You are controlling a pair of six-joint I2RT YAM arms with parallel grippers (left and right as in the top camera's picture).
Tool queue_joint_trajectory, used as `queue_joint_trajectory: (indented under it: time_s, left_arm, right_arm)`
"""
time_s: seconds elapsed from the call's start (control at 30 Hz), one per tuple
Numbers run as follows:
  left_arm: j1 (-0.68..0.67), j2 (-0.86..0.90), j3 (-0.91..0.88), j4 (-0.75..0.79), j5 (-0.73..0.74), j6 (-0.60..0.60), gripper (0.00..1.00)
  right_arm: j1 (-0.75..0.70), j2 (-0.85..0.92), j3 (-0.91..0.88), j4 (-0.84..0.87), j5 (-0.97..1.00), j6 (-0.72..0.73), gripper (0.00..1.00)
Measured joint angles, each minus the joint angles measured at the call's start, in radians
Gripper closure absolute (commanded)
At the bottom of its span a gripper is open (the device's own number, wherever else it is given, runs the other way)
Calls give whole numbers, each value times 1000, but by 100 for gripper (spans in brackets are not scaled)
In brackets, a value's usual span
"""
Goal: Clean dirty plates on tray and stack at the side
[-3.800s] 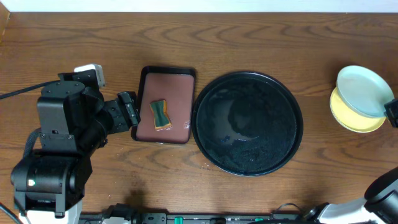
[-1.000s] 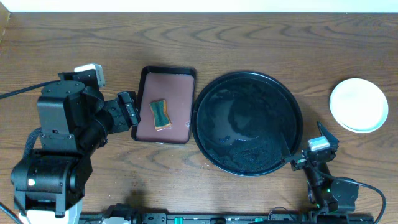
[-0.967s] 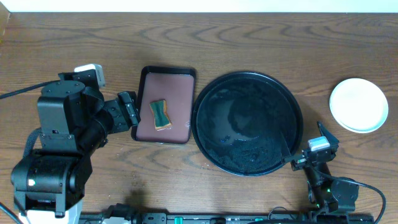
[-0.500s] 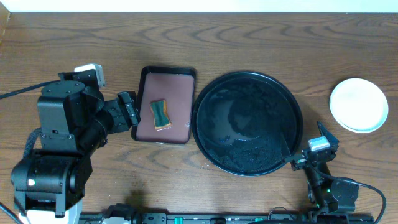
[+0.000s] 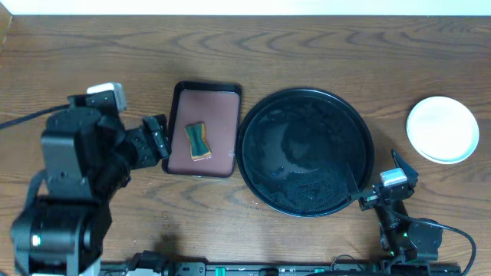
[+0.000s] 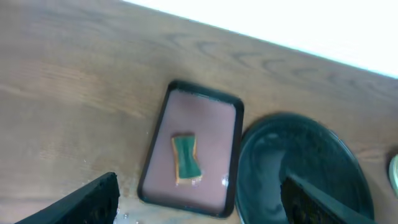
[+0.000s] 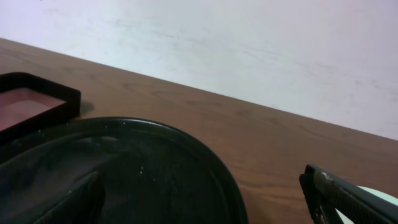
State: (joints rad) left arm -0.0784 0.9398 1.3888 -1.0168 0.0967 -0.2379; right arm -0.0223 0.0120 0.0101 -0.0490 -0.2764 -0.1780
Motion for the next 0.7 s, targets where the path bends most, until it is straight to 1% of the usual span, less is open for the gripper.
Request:
queue_joint_trajectory:
  time_s: [0.07,0.17,0.23,0.37,0.7]
  left_arm:
    - [0,-46,-45,70,-5,0,16]
    - [0,-128,-150,241,-6,4,16]
    - [0,-199,-252,357,-5,15,16]
    - [16,-340,-455,536,9,45,16]
    - [50,-689,-903,772,14,64,16]
  right_arm:
    - [0,0,0,0,0,0,1]
    - [0,0,0,1,0,0,1]
    - [0,0,0,1,0,0,1]
    - [0,0,0,1,0,0,1]
    - [0,0,0,1,0,0,1]
